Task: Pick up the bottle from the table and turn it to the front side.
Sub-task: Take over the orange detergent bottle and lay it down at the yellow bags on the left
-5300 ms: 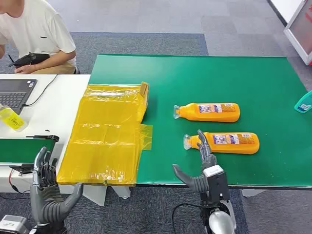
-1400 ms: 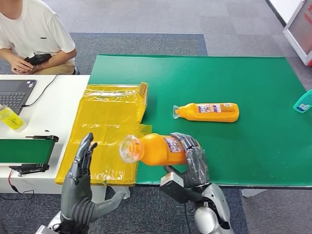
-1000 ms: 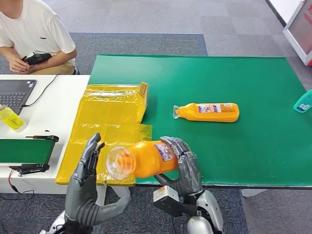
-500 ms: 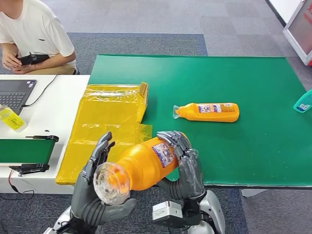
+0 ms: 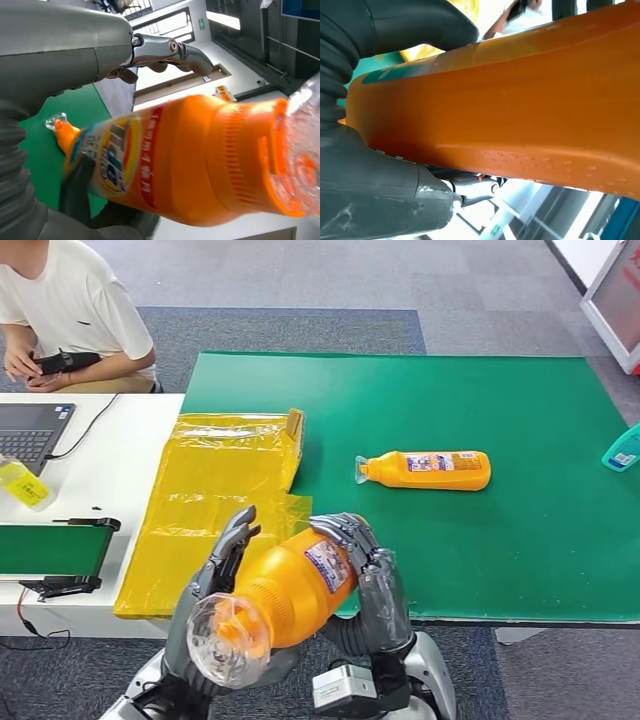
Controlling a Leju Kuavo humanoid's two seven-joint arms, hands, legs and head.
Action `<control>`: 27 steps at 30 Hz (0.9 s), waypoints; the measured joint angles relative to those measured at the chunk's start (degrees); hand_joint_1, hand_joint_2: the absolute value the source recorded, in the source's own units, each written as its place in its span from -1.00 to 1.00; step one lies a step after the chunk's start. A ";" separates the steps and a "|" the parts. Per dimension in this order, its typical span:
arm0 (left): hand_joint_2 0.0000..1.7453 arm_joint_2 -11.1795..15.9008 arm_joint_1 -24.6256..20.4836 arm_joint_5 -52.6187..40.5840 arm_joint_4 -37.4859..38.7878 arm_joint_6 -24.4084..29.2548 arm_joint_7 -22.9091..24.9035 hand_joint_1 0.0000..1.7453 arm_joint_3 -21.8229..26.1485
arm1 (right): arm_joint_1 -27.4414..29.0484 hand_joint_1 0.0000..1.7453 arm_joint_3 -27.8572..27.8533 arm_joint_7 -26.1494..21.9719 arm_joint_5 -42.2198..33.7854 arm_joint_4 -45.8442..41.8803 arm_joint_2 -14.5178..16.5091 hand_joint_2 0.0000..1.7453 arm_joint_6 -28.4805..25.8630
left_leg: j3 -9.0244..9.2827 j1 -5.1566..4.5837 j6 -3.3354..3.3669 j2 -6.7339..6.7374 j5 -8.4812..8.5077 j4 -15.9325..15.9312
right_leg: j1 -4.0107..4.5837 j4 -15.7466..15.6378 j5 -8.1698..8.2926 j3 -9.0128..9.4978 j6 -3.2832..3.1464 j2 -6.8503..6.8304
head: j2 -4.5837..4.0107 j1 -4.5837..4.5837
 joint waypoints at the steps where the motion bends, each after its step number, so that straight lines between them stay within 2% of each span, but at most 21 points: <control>1: 1.00 0.03 -0.28 -0.01 0.23 0.03 0.02 -1.00 -0.18 | -0.09 1.00 0.17 -0.07 -0.19 0.46 -0.05 1.00 0.49 | 0.00 0.00 0.00 0.00 0.00 0.00 | 0.00 0.00 0.00 0.00 0.00 0.00 | 0.00 0.00; 13: 1.00 0.10 -4.26 -0.83 3.97 -0.57 0.76 -1.00 -2.46 | -2.91 1.00 2.07 -0.64 -0.52 9.44 -0.27 1.00 2.61 | -0.01 0.00 0.00 0.00 0.01 0.00 | 0.00 0.00 0.01 0.00 0.00 0.00 | 0.00 0.01; 16: 1.00 0.08 -4.88 -0.92 5.09 -0.33 1.11 -0.88 -2.68 | -3.30 1.00 2.12 -0.68 -0.80 10.98 -0.21 1.00 2.45 | -0.01 0.00 -0.01 0.00 0.01 0.00 | 0.00 0.00 0.01 0.00 0.00 0.00 | 0.00 0.01; 20: 1.00 0.08 -5.36 -0.92 6.03 0.10 1.69 0.95 -2.89 | -3.43 1.00 2.12 -0.67 -0.95 11.66 -0.19 1.00 1.76 | -0.01 0.00 -0.01 0.00 0.01 0.00 | 0.00 0.00 0.00 -0.01 0.00 0.00 | 0.00 0.01; 21: 1.00 0.08 -5.48 -0.92 6.22 0.13 1.78 1.00 -2.98 | -3.43 1.00 2.12 -0.67 -0.95 11.68 -0.19 1.00 1.51 | -0.01 0.00 -0.01 0.00 0.01 0.00 | 0.00 0.00 0.00 -0.01 0.00 0.00 | 0.00 0.01; 27: 1.00 0.08 -6.14 -0.93 6.93 0.24 1.97 1.00 -3.36 | -3.38 1.00 2.09 -0.63 -0.93 11.65 -0.19 1.00 0.41 | -0.01 0.00 -0.01 0.00 0.01 0.00 | 0.00 0.00 0.00 -0.02 0.00 0.00 | 0.00 0.00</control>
